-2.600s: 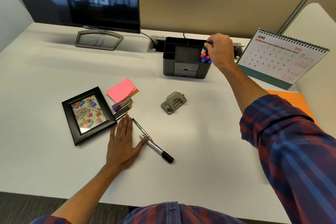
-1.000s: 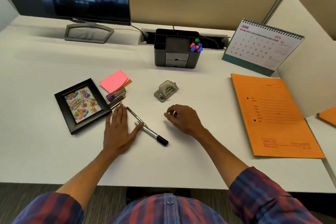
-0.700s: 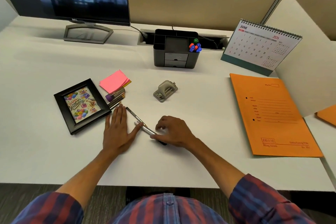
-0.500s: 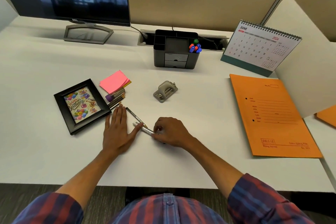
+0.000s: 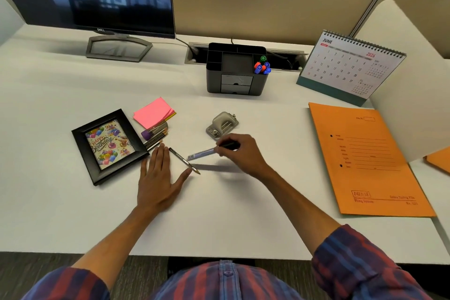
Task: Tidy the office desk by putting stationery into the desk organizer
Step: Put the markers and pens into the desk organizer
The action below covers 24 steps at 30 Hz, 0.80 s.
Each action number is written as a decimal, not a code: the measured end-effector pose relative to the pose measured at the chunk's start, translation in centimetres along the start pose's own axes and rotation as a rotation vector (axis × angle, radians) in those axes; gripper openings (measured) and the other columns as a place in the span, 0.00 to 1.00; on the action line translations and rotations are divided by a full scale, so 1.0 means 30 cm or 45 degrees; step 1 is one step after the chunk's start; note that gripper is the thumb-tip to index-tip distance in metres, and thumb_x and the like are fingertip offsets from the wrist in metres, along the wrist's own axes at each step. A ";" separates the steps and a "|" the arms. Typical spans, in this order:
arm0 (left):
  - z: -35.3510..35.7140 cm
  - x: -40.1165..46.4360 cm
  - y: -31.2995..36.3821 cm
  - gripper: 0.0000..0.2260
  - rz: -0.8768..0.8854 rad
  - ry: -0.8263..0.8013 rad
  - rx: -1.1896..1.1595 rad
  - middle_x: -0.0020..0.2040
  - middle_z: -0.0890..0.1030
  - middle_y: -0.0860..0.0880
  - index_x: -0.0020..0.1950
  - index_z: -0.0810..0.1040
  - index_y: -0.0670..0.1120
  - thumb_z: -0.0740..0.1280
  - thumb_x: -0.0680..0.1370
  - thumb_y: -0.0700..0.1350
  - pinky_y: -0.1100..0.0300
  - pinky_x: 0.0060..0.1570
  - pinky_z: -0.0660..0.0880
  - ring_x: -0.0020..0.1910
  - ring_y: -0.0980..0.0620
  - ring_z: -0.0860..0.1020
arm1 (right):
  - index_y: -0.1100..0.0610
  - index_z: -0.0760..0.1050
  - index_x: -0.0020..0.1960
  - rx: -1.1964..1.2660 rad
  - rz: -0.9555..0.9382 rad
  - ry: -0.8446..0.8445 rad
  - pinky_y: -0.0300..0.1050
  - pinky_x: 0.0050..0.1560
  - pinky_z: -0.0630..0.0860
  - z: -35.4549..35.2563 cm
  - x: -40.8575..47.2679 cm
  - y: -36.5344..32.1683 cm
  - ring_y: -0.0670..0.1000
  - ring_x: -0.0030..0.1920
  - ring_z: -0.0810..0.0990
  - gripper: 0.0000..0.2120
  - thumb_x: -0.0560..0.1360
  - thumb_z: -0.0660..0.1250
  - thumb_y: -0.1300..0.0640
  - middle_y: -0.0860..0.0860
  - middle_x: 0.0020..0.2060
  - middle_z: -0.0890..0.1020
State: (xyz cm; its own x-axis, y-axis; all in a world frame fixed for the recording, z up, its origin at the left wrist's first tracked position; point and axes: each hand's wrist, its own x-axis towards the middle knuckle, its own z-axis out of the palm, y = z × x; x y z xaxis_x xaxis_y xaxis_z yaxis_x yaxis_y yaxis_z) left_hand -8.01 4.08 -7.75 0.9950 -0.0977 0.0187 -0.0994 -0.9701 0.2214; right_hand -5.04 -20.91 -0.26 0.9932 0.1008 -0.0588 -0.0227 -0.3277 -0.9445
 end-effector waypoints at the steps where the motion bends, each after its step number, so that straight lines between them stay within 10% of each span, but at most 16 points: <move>1: -0.001 -0.001 0.001 0.42 0.001 -0.002 -0.001 0.80 0.50 0.48 0.80 0.51 0.43 0.43 0.76 0.72 0.48 0.77 0.48 0.79 0.51 0.48 | 0.57 0.82 0.45 0.032 -0.007 0.051 0.45 0.50 0.80 -0.016 0.015 -0.008 0.49 0.41 0.84 0.07 0.68 0.76 0.59 0.50 0.38 0.85; 15: 0.000 0.002 0.004 0.42 0.000 0.000 0.005 0.80 0.52 0.48 0.79 0.52 0.43 0.45 0.76 0.72 0.48 0.76 0.49 0.79 0.51 0.49 | 0.60 0.82 0.50 0.011 -0.427 0.920 0.43 0.45 0.80 -0.402 0.311 -0.212 0.46 0.40 0.82 0.07 0.74 0.71 0.58 0.52 0.41 0.84; 24: 0.001 0.003 0.004 0.42 0.000 -0.010 0.031 0.80 0.51 0.48 0.79 0.52 0.43 0.44 0.76 0.72 0.49 0.76 0.48 0.79 0.51 0.49 | 0.60 0.82 0.51 -0.206 -0.430 1.084 0.37 0.45 0.79 -0.542 0.503 -0.212 0.47 0.44 0.80 0.08 0.75 0.69 0.57 0.54 0.48 0.81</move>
State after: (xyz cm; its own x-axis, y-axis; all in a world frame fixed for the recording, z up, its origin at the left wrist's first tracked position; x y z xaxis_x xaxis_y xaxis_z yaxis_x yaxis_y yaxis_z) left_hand -7.93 3.96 -7.74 0.9950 -0.0991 0.0109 -0.0992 -0.9752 0.1977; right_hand 11.96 -32.57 10.11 0.6951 -0.4877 0.5282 0.2355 -0.5397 -0.8082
